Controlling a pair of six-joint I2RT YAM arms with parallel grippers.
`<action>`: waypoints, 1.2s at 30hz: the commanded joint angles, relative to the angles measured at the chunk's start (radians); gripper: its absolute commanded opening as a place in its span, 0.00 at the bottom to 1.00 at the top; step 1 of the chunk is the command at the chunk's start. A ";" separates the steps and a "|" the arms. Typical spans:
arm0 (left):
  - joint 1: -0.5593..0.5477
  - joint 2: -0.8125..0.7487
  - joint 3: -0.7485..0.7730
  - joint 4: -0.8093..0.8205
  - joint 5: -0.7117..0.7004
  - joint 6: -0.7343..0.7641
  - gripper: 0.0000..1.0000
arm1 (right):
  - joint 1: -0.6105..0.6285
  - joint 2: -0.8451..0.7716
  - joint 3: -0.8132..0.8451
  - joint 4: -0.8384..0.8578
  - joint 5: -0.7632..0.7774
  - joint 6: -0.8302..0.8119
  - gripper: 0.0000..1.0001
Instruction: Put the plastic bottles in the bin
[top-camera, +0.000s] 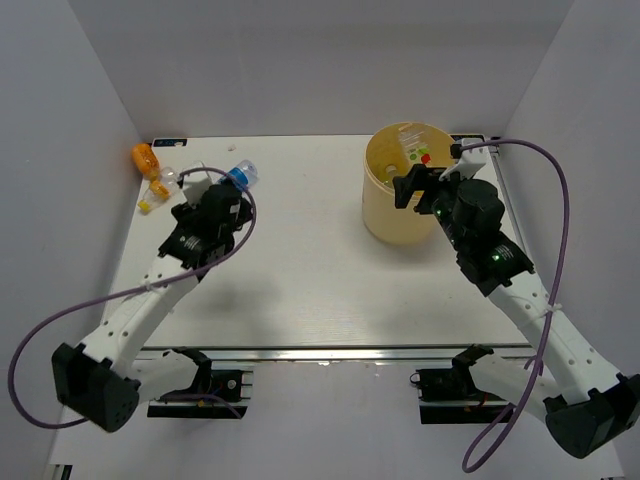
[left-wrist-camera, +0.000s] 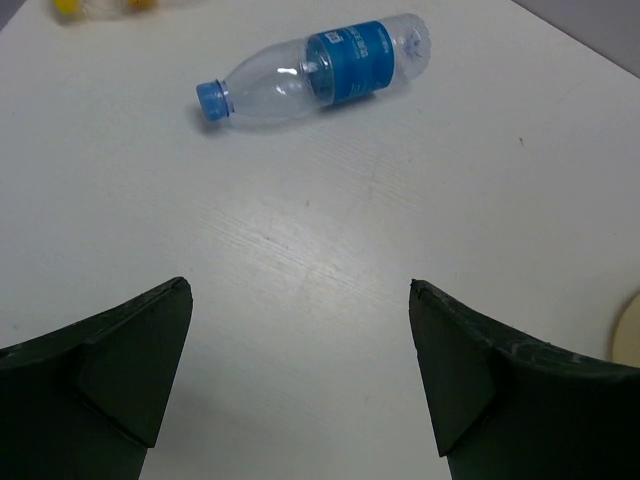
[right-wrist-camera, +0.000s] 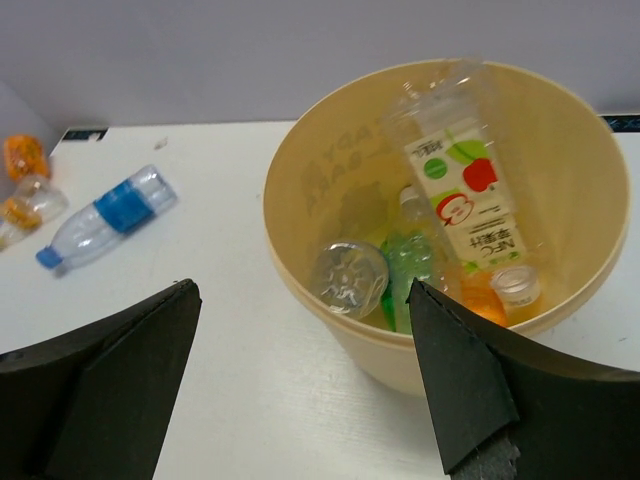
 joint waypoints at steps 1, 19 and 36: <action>0.114 0.124 0.127 0.059 0.107 0.094 0.98 | -0.002 -0.037 -0.010 0.031 -0.120 -0.033 0.89; 0.500 0.840 0.587 0.158 0.797 1.065 0.98 | -0.005 -0.164 -0.027 -0.157 -0.169 -0.092 0.89; 0.528 1.144 0.840 -0.044 0.943 1.082 0.91 | -0.005 -0.187 -0.024 -0.228 -0.062 -0.079 0.89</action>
